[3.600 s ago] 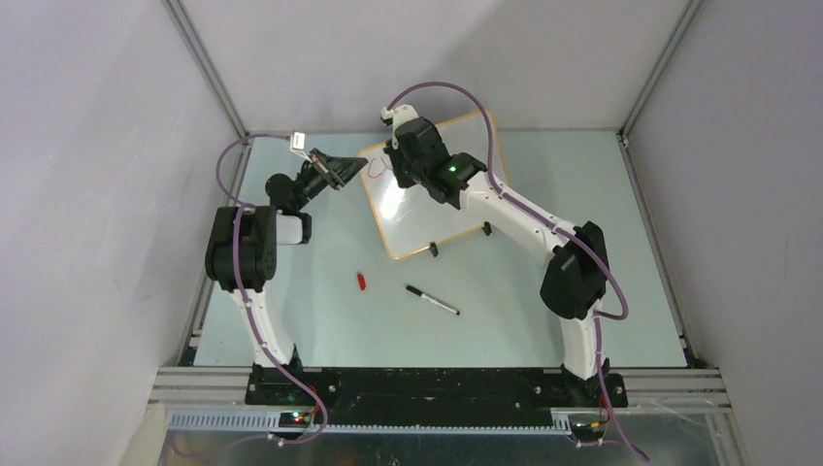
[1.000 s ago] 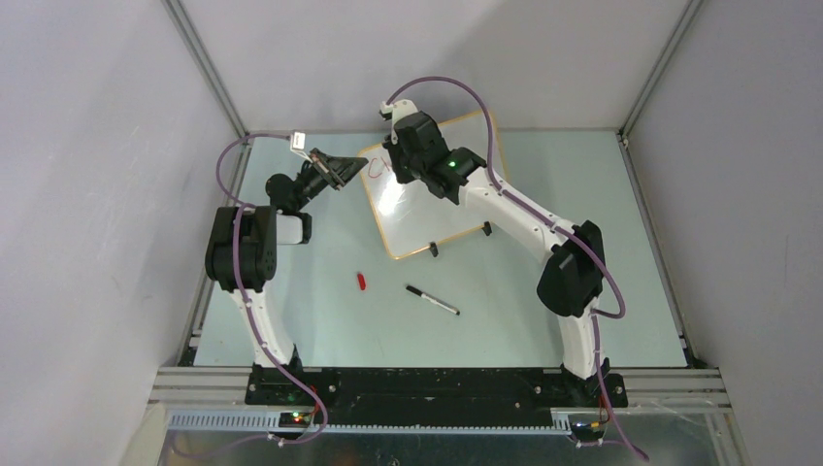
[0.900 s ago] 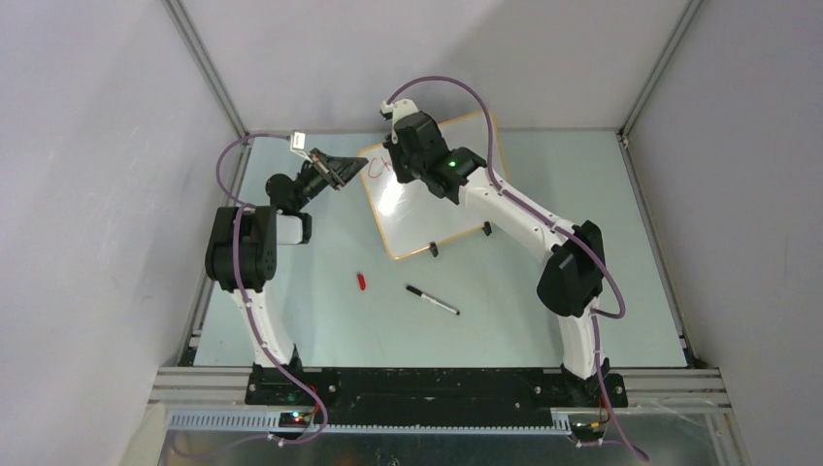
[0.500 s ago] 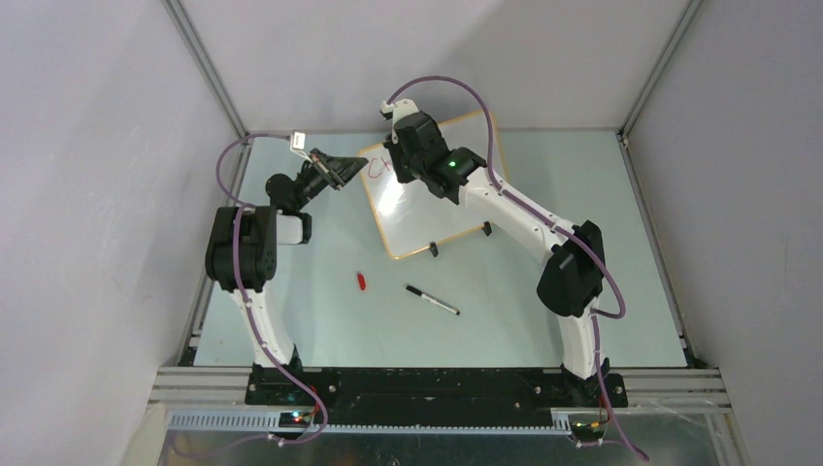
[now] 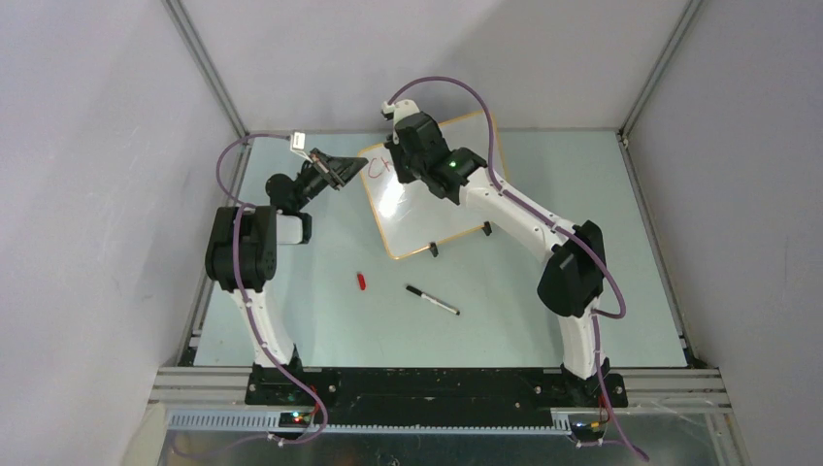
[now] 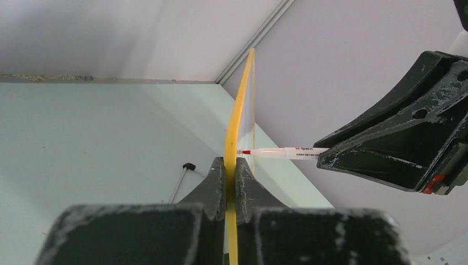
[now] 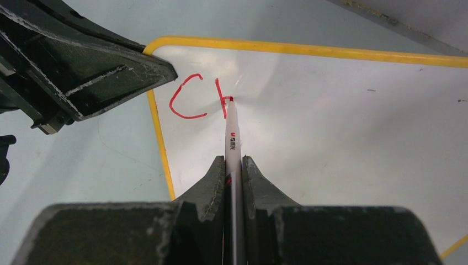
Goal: Write a sentence on the whiteboard
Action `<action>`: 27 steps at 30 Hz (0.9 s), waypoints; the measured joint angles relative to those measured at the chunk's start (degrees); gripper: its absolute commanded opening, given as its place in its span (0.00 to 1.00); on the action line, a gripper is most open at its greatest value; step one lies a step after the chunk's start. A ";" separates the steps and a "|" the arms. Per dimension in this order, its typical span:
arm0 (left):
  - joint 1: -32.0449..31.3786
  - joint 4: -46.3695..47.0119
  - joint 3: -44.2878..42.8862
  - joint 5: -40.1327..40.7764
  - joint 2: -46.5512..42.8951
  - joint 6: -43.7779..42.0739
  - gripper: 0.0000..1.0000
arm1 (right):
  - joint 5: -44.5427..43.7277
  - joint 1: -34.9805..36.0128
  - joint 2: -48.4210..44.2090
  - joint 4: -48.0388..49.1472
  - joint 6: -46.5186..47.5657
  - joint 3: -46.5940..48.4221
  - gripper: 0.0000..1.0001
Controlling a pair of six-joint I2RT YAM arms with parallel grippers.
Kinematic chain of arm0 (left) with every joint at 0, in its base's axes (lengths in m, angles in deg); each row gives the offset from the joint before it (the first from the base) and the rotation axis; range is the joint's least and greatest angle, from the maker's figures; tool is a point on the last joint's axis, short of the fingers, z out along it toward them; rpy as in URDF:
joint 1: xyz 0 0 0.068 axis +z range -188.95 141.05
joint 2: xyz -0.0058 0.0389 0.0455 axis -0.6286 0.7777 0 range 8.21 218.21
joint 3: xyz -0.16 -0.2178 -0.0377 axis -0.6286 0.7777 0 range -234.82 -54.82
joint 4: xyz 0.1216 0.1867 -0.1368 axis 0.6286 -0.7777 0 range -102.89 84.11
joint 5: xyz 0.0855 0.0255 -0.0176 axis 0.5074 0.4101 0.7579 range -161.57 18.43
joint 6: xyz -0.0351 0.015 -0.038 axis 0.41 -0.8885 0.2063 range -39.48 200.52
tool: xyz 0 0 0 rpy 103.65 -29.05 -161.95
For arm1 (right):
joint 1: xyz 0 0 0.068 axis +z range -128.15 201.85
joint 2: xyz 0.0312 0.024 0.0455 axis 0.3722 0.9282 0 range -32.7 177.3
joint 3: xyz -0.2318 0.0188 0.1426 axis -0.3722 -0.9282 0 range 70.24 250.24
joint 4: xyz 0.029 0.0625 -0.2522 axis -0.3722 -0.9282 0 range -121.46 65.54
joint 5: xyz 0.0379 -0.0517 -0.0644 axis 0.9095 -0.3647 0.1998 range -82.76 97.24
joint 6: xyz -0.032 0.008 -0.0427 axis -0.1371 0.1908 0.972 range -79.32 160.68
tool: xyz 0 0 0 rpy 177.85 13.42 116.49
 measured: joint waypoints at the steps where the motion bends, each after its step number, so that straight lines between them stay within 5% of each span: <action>1: 0.00 -0.02 0.00 0.00 0.00 0.00 0.00 | 0.00 0.00 -0.09 0.02 0.00 -0.15 0.00; 27: 0.00 0.07 0.00 -0.09 0.00 0.04 0.00 | 0.02 -0.02 -2.25 0.26 -0.17 -3.91 0.00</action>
